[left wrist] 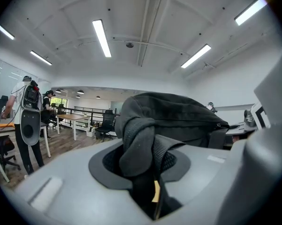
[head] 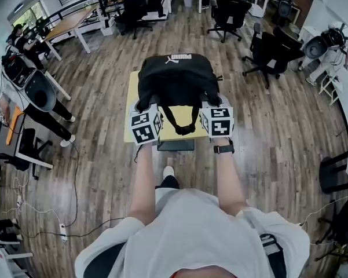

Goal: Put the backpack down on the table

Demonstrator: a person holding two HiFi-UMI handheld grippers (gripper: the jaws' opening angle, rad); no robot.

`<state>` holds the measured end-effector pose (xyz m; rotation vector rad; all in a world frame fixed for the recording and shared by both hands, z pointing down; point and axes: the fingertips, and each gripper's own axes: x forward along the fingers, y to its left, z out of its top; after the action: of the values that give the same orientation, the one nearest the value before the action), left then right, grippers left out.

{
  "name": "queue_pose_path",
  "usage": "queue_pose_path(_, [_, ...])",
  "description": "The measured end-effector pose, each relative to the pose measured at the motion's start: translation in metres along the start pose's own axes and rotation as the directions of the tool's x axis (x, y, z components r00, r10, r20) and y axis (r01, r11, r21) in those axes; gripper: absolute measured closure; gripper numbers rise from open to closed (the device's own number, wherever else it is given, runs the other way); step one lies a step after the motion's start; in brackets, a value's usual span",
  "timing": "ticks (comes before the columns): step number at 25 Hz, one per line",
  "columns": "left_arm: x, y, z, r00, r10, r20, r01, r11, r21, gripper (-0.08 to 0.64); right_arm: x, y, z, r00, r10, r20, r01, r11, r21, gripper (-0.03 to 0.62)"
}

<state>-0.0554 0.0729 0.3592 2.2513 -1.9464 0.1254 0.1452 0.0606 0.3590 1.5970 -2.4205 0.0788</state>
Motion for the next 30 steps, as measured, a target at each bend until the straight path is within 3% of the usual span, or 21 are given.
queue_pose_path(9, [0.096,0.052,0.044,0.998,-0.054,0.02,0.055,0.998,-0.02,0.439,0.089,-0.004,0.044,0.999,-0.054,0.007,0.054,0.998,0.014,0.555])
queue_pose_path(17, [0.157,0.083,0.028,0.996,-0.091,-0.021,0.09,0.995,-0.041,0.436,0.155,-0.008,0.031,0.995,-0.092,-0.045,0.093,0.995,0.03,0.555])
queue_pose_path(25, [0.194,0.125,0.022,0.996,-0.087,-0.008,0.086,0.993,-0.08,0.434,0.215,0.008,0.029,0.992,-0.114,-0.056,0.114,0.993,0.008,0.555])
queue_pose_path(30, [0.217,0.134,0.01,0.995,-0.087,-0.054,0.083,0.993,-0.083,0.434,0.234,0.009,0.017,0.986,-0.118,-0.113,0.12,0.993,0.005,0.555])
